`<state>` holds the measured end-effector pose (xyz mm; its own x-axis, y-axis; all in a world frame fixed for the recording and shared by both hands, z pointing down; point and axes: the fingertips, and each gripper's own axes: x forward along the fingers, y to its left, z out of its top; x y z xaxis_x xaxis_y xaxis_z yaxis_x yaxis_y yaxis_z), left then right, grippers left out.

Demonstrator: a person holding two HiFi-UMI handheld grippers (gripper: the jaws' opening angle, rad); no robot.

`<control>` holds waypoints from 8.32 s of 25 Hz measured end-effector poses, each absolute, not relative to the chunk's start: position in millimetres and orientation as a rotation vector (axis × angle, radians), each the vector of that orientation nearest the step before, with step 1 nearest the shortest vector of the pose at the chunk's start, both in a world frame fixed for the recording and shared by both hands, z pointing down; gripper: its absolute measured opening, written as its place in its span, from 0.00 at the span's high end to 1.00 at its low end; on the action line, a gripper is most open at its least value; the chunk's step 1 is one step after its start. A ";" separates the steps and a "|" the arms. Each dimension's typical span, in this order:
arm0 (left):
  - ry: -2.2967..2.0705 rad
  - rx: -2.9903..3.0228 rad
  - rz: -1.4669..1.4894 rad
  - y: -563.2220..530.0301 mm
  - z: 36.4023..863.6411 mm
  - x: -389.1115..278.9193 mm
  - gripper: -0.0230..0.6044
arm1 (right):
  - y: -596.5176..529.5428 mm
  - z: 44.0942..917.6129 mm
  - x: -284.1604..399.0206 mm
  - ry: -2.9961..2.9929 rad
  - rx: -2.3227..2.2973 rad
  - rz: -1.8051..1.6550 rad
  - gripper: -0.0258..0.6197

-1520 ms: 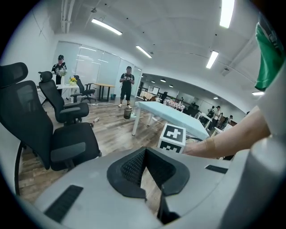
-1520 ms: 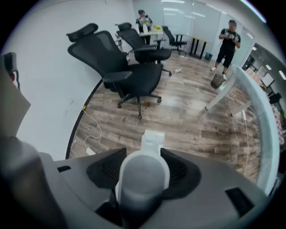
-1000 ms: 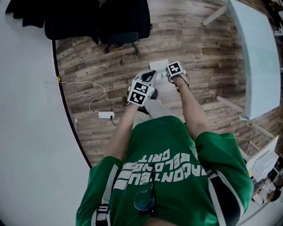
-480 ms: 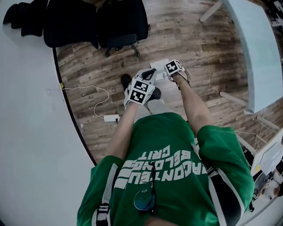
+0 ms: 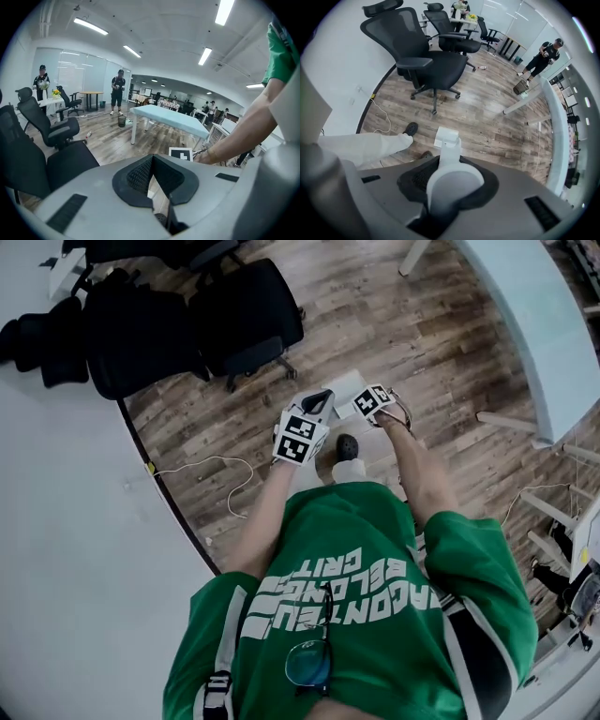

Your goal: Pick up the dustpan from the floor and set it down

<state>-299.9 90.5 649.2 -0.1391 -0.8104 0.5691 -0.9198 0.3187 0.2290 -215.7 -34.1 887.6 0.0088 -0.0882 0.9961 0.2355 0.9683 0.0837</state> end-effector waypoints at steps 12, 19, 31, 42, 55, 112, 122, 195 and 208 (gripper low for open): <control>-1.862 1.693 0.289 78.6 642.6 -322.3 0.96 | -44.7 862.5 -192.3 -1.605 0.102 -0.013 0.79; -1.780 1.844 0.322 51.0 631.7 -323.9 0.96 | -66.1 812.4 -190.6 -1.738 0.309 0.100 0.79; -1.785 2.006 0.297 6.1 581.4 -331.5 0.96 | -111.5 683.7 -205.8 -2.054 0.576 0.117 0.79; -1.848 2.054 0.222 -27.6 539.0 -348.2 0.96 | -138.7 580.4 -205.5 -2.244 0.740 0.102 0.79; -1.835 2.083 0.214 -44.6 528.9 -339.3 0.96 | -155.5 560.3 -202.0 -2.257 0.782 0.092 0.79; -1.161 2.432 0.396 -145.5 575.8 -11.7 0.96 | -153.0 652.8 167.8 -1.859 1.157 0.521 0.79; -1.040 2.418 0.492 -160.2 611.4 53.7 0.96 | -157.7 706.1 252.3 -1.721 1.200 0.662 0.79; -1.083 2.323 0.342 -160.6 599.0 40.2 0.96 | -208.1 700.8 267.1 -1.765 1.454 0.653 0.75; -0.923 2.447 0.282 -134.7 565.2 18.3 0.96 | -93.0 596.1 222.0 -1.991 1.824 0.588 0.91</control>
